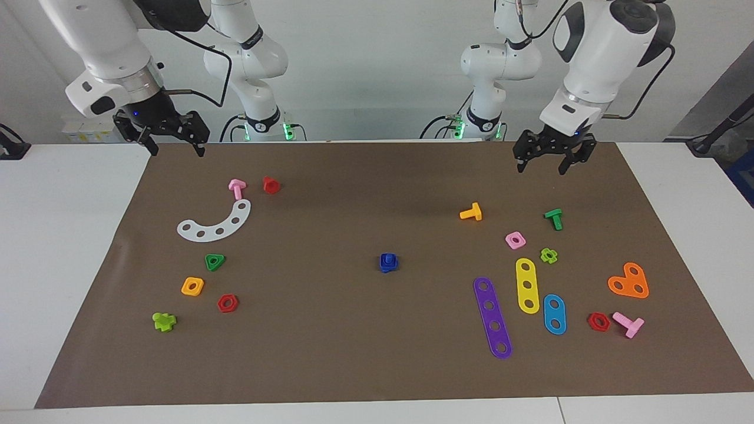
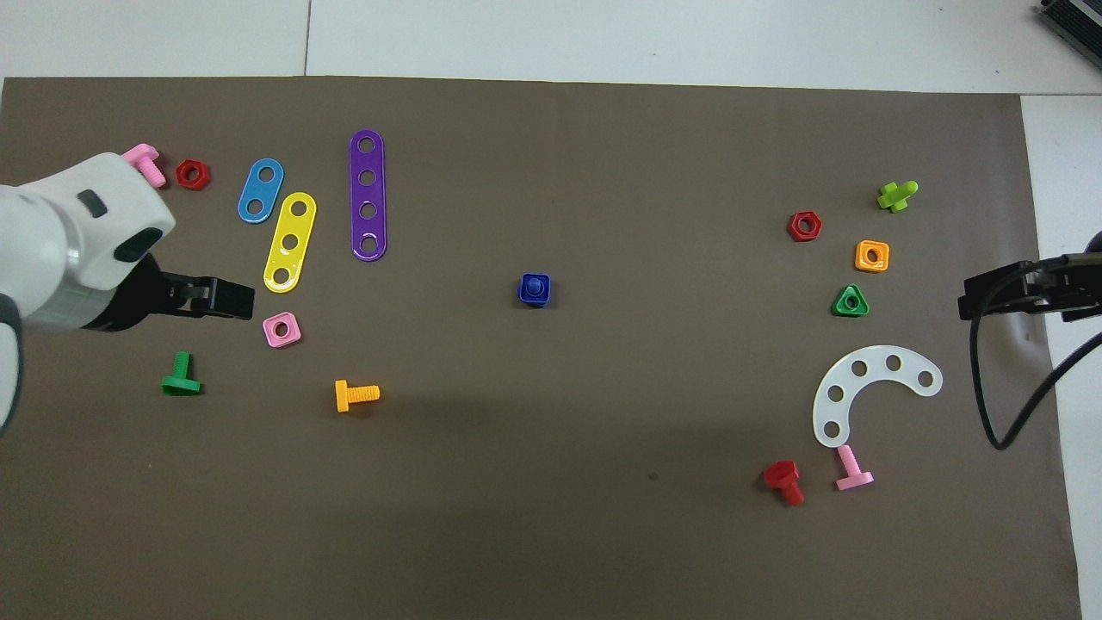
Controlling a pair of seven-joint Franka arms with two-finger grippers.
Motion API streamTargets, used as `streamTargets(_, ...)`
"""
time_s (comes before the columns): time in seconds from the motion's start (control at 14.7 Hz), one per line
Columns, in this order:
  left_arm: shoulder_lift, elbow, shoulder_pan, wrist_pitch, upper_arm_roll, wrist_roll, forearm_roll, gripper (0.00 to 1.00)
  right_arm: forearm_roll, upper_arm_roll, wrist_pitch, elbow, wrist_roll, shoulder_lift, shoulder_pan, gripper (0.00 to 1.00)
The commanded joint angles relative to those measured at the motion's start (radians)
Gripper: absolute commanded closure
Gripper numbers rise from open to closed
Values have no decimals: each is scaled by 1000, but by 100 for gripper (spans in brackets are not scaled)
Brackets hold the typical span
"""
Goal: Unscrew and place screws in storage area
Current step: 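Move the left gripper toward the blue nut at the mat centre, then grasp the blue nut with the left gripper and twist it off the bolt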
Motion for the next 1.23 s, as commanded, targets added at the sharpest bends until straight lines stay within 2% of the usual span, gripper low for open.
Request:
streamTargets(0.0, 106, 41, -78, 81, 14, -105, -11, 0, 15, 3, -11, -7, -3, -11, -6, 0)
streamTargets(0.2, 195, 43, -138, 218, 14, -198, -11, 0, 15, 3, -11, -7, -3, -11, -6, 0)
streamTargets(0.34, 247, 54, -180, 256, 14, -234, -20, 0, 15, 3, -11, -7, -3, -11, -6, 0)
streamTargets(0.61, 419, 164, -270, 322, 15, -343, -18, 1, 15, 3, -11, -7, -5, -11, -6, 0)
streamTargets(0.75, 508, 251, -295, 343, 17, -416, -14, 3, 15, 3, -11, -7, -3, -11, -6, 0)
streamTargets(1.16, 568, 259, -327, 452, 17, -424, 9, 3, 15, 3, -11, -7, -3, -11, -6, 0)
